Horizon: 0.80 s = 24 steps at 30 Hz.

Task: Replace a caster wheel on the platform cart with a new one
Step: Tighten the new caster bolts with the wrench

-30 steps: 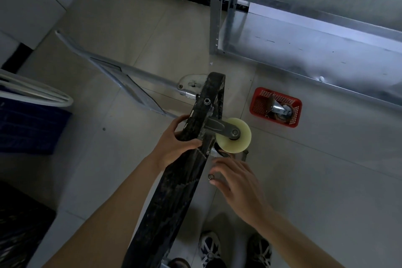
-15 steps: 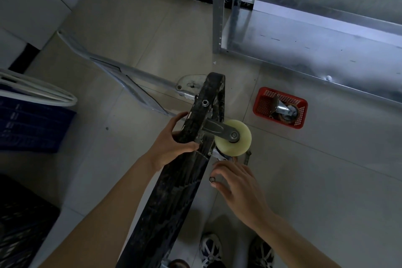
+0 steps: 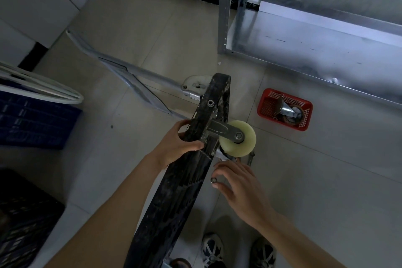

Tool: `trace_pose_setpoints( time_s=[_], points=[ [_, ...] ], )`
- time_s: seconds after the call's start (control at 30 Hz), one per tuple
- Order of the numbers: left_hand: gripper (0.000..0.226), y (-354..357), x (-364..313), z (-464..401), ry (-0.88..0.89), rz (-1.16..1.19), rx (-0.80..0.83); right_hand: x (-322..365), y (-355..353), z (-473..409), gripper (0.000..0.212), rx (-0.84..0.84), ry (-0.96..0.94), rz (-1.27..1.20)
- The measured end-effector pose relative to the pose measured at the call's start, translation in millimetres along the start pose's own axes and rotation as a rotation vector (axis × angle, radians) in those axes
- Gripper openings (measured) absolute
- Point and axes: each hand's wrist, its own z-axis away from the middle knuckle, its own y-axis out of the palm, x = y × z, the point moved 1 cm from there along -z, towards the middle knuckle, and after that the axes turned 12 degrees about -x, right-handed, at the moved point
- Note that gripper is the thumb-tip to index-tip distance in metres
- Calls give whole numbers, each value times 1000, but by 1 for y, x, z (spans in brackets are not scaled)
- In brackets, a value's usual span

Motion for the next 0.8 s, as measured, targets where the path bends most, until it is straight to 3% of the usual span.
trace_pose_setpoints(
  time_s=[0.23,0.43,0.8],
  points=[
    [71,-5,-2,-5,35,-26,12,1,3,2,16,9,-7,-11],
    [74,-1,2,-2,-49,32,4,3,1,2,16,19,1,-11],
    [95,4,2,-4,-20,19,-26,-4,1,2,16,39,24,-2]
  ],
)
